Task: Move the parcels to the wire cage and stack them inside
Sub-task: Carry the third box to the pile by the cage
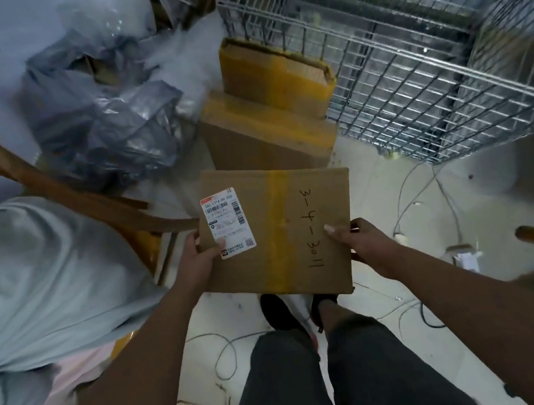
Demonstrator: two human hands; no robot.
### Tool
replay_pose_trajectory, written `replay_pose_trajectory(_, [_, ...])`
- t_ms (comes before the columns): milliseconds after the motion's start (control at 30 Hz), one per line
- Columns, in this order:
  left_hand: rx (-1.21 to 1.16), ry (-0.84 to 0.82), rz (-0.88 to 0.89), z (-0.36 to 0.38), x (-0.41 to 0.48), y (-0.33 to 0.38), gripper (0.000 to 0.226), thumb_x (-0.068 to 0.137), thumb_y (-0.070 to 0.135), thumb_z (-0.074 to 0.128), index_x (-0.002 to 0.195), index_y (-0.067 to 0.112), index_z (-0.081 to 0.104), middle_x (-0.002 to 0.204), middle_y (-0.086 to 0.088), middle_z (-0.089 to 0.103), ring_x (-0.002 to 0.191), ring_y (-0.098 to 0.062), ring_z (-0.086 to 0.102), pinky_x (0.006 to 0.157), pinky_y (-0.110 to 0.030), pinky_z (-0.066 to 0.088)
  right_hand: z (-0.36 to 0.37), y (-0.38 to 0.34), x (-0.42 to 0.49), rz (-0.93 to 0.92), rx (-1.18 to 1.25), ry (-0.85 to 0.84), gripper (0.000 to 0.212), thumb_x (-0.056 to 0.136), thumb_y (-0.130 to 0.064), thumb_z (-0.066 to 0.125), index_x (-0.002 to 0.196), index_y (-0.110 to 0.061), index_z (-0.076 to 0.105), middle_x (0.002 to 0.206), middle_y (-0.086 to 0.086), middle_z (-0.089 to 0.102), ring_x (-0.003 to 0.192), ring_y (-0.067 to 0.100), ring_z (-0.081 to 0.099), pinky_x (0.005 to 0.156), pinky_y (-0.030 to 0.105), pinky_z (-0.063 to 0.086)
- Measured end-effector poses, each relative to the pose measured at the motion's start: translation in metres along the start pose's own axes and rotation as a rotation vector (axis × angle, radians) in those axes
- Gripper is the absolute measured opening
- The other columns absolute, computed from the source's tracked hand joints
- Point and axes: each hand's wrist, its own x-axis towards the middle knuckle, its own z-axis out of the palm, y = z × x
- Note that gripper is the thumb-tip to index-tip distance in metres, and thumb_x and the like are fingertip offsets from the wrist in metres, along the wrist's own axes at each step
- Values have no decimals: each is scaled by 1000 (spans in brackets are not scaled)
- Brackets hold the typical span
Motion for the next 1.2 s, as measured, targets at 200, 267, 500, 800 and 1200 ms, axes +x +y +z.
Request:
replay_pose_trajectory(200, [96, 43, -37, 11, 71, -19, 44, 98, 28, 71, 138, 25, 56, 125, 6, 67, 117, -22, 65, 98, -42, 53, 17, 19, 71, 61, -9, -20, 72, 87, -50, 80, 138, -11, 49, 135, 6, 62, 124, 27, 61, 109, 51, 52])
replay_pose_trajectory(267, [126, 35, -66, 12, 93, -29, 43, 98, 27, 71, 138, 25, 56, 126, 3, 68, 116, -22, 65, 98, -42, 53, 27, 30, 93, 88, -3, -22, 72, 87, -50, 80, 139, -10, 50, 134, 6, 63, 122, 28, 63, 107, 51, 53])
replay_pose_trajectory(500, [222, 48, -90, 16, 210, -77, 42, 93, 15, 77, 134, 15, 67, 128, -6, 73, 116, -29, 68, 103, -49, 55, 71, 72, 198, 102, -53, 26, 57, 89, -46, 80, 131, -10, 66, 123, 2, 71, 114, 25, 68, 102, 46, 58])
replay_pose_trajectory(800, [276, 57, -71, 38, 367, -152, 56, 96, 22, 74, 142, 5, 48, 138, -14, 65, 124, -34, 65, 106, -51, 52, 125, 132, 362, 118, -69, 58, 59, 93, -49, 74, 133, -7, 64, 132, 11, 68, 118, 32, 66, 106, 51, 54])
replay_pose_trajectory(1200, [214, -18, -110, 49, 460, -201, 67, 98, 15, 71, 154, 8, 33, 141, -15, 63, 121, -33, 66, 107, -52, 52, 161, 169, 467, 164, -141, 109, 55, 100, -41, 67, 136, 0, 60, 133, 16, 66, 121, 35, 63, 108, 51, 52])
